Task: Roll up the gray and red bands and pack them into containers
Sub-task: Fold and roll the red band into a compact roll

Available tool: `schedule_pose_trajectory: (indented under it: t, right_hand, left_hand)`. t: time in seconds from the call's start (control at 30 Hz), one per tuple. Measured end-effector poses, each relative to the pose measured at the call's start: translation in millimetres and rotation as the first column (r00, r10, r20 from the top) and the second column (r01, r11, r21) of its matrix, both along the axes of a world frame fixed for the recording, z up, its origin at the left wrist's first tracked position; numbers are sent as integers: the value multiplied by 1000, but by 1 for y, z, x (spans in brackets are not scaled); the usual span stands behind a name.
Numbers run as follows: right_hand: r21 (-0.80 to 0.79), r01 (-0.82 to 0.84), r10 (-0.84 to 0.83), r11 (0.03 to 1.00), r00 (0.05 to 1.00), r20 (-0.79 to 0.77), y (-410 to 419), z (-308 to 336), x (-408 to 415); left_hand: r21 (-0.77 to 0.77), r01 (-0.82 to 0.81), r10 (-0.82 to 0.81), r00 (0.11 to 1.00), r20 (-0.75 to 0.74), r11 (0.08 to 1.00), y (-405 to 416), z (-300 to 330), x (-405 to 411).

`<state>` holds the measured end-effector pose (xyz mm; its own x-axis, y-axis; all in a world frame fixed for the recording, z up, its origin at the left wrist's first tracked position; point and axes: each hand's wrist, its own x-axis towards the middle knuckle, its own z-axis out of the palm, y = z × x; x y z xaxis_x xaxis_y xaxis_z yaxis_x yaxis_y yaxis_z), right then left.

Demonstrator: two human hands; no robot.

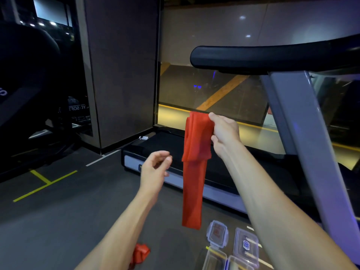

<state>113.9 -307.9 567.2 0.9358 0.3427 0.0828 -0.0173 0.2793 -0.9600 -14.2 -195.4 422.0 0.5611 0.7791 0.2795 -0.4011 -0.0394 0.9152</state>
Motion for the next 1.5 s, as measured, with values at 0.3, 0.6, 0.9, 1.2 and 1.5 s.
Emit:
schedule_pose_trajectory:
  t: [0.3,0.6,0.9,1.2,1.5]
  right_hand:
    - [-6,5,-5,1000,999,35,9,11,-4]
    - [-5,20,-20,1000,999,25,20,12,-10]
    - [34,-25,25,999,1000,-3,18,13,-21]
    - [30,-43,43,999,999,0,11,20,-19]
    - [71,-109,111,991,994,-20,11,21,-24]
  left_hand:
    - [463,-16,115,976,-187,886,-18,18,19]
    - [387,-116,172,978,-114,915,-26,7,8]
    - [137,209,-201,977,-75,968,-22,-3,15]
    - [-94,160,-165,985,-48,983,-19,1,22]
    - [425,194,-87,962,-258,884,17,25,28]
